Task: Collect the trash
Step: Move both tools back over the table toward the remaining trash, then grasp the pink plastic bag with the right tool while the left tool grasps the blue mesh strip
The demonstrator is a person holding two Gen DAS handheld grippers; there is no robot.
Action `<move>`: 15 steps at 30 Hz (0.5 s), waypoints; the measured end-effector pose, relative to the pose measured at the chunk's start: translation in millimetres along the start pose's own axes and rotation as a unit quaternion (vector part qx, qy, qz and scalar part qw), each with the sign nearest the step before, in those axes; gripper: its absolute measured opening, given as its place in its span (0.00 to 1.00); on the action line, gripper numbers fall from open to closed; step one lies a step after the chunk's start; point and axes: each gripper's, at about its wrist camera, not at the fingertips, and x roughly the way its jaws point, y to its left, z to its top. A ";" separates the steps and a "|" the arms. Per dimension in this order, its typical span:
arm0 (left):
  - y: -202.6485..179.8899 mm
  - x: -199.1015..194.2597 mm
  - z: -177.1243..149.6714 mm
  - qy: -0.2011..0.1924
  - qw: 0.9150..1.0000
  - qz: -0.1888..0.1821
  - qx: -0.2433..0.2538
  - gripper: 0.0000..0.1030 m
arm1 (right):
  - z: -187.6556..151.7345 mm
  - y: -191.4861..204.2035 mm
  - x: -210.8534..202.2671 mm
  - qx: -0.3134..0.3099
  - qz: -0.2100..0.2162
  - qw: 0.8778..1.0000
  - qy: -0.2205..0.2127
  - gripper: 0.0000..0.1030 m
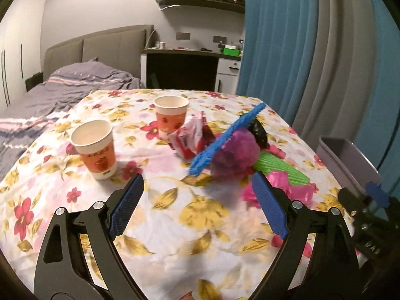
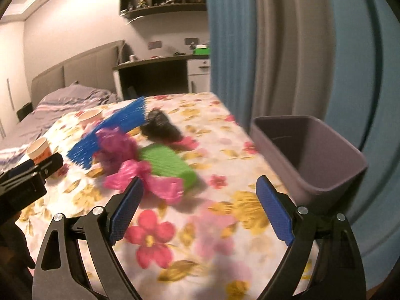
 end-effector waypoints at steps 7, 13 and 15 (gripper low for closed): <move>16.9 -6.1 -0.8 -0.007 1.000 -0.003 -0.016 0.84 | 2.4 28.0 17.1 -0.023 0.018 0.999 0.019 0.86; 24.7 -8.5 -0.4 -0.013 1.000 -0.004 -0.020 0.84 | 0.7 48.7 41.9 -0.045 0.022 0.998 0.045 0.84; 28.3 -7.6 -0.8 -0.012 1.000 -0.003 -0.021 0.84 | 0.6 52.9 47.0 -0.051 0.024 0.997 0.049 0.82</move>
